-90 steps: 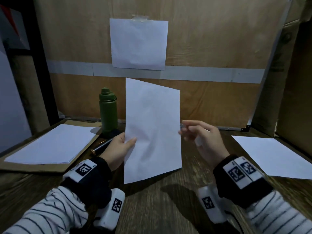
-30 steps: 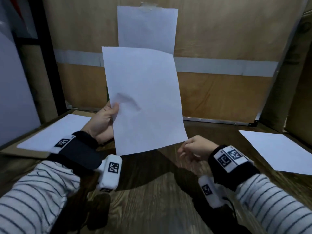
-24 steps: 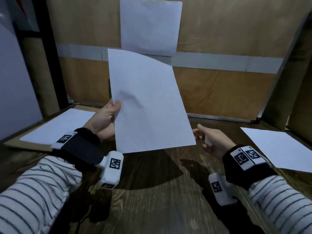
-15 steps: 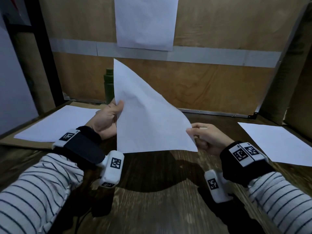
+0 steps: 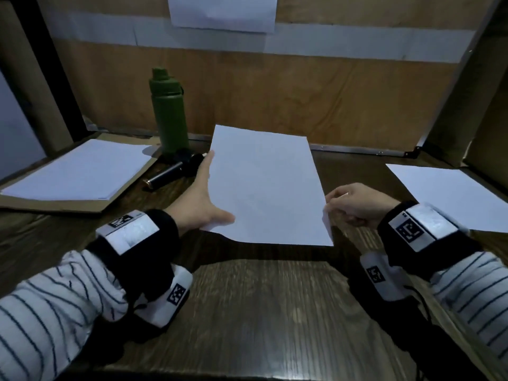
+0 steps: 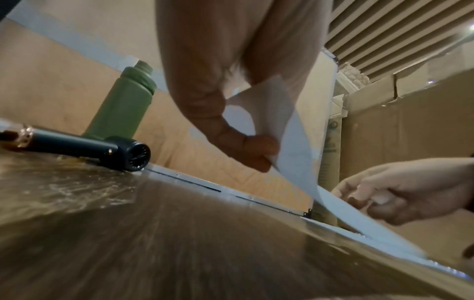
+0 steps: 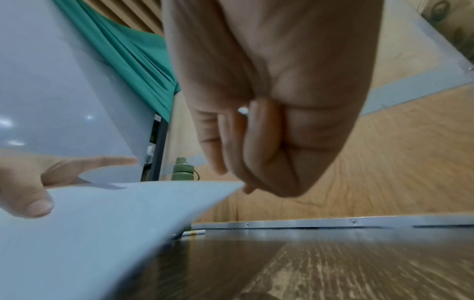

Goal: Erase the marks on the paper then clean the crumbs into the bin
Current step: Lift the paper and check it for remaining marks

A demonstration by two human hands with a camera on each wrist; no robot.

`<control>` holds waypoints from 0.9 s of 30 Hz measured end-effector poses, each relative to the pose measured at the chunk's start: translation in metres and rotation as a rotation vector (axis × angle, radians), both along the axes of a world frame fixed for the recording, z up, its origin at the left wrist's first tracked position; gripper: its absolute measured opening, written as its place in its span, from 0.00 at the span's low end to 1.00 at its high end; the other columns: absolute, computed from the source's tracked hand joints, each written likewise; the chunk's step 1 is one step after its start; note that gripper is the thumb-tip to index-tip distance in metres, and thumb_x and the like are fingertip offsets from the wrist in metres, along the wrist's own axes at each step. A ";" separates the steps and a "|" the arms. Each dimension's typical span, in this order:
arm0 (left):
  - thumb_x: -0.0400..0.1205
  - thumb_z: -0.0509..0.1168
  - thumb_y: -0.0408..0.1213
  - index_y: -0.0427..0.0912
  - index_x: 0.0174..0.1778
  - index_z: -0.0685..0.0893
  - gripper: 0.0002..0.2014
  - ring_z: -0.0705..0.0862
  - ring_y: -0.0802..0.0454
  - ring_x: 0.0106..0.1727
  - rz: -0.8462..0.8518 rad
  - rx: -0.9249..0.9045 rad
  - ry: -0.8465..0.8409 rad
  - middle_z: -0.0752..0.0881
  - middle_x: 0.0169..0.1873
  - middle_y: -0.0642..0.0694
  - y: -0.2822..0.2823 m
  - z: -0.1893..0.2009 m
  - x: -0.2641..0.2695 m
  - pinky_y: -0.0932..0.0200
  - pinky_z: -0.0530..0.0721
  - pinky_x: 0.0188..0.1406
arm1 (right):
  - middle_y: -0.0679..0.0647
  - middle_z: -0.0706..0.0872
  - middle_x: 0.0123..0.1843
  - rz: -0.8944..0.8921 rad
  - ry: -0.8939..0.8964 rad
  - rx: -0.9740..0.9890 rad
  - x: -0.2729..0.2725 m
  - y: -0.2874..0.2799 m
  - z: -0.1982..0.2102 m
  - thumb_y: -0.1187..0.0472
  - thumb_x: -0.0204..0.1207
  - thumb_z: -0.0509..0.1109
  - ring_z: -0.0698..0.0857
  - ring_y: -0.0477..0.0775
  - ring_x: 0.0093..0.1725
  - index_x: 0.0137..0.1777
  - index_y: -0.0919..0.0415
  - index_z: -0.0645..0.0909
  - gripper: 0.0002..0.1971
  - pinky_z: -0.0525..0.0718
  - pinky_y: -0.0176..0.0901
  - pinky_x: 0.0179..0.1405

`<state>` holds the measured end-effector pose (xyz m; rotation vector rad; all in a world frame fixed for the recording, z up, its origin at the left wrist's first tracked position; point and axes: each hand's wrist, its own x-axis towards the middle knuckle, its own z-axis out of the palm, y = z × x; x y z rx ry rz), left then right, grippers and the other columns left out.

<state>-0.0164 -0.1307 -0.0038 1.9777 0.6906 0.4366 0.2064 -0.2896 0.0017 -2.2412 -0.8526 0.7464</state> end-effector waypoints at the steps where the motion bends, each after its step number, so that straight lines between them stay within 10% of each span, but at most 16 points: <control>1: 0.72 0.73 0.22 0.54 0.82 0.48 0.52 0.65 0.58 0.77 -0.016 -0.006 0.054 0.61 0.78 0.54 -0.001 0.000 -0.003 0.66 0.75 0.55 | 0.55 0.70 0.27 -0.005 -0.011 0.006 -0.001 0.000 -0.001 0.66 0.80 0.60 0.65 0.48 0.22 0.45 0.68 0.79 0.08 0.61 0.36 0.17; 4: 0.74 0.72 0.25 0.51 0.72 0.74 0.31 0.75 0.62 0.61 -0.045 0.053 0.195 0.73 0.72 0.54 0.000 -0.004 -0.009 0.81 0.78 0.36 | 0.56 0.67 0.30 -0.069 -0.007 0.071 -0.005 0.003 0.000 0.68 0.82 0.53 0.68 0.50 0.25 0.34 0.66 0.70 0.13 0.62 0.39 0.21; 7: 0.74 0.73 0.28 0.48 0.60 0.83 0.20 0.73 0.62 0.64 -0.114 0.150 0.326 0.79 0.60 0.58 0.007 -0.007 -0.010 0.71 0.70 0.57 | 0.61 0.76 0.40 -0.001 0.109 0.172 -0.010 0.008 0.005 0.72 0.81 0.55 0.79 0.56 0.38 0.40 0.67 0.76 0.11 0.75 0.42 0.32; 10: 0.73 0.75 0.31 0.50 0.58 0.85 0.18 0.74 0.62 0.63 -0.211 0.223 0.490 0.80 0.59 0.60 0.013 -0.010 -0.010 0.69 0.65 0.61 | 0.62 0.82 0.50 0.199 0.152 0.224 -0.016 0.014 0.011 0.75 0.77 0.63 0.81 0.55 0.48 0.44 0.60 0.84 0.11 0.79 0.42 0.43; 16: 0.71 0.77 0.33 0.50 0.58 0.84 0.20 0.76 0.65 0.57 -0.311 0.283 0.638 0.81 0.55 0.62 0.021 -0.021 -0.003 0.71 0.66 0.58 | 0.50 0.87 0.44 0.464 -0.040 0.197 -0.049 0.041 0.009 0.65 0.71 0.74 0.83 0.42 0.36 0.41 0.53 0.86 0.05 0.83 0.27 0.40; 22: 0.67 0.80 0.39 0.57 0.54 0.82 0.21 0.76 0.59 0.48 -0.321 0.332 0.711 0.79 0.44 0.61 0.023 -0.025 0.002 0.70 0.72 0.42 | 0.53 0.88 0.49 0.763 -0.322 -0.050 -0.076 0.070 -0.015 0.59 0.71 0.75 0.84 0.55 0.47 0.55 0.54 0.86 0.12 0.82 0.43 0.53; 27: 0.66 0.80 0.40 0.53 0.57 0.80 0.25 0.80 0.54 0.59 -0.330 0.339 0.726 0.84 0.56 0.54 0.026 -0.027 0.003 0.53 0.78 0.64 | 0.53 0.89 0.51 0.911 -0.393 -0.036 -0.094 0.077 -0.030 0.53 0.71 0.73 0.82 0.49 0.46 0.53 0.53 0.88 0.12 0.81 0.42 0.55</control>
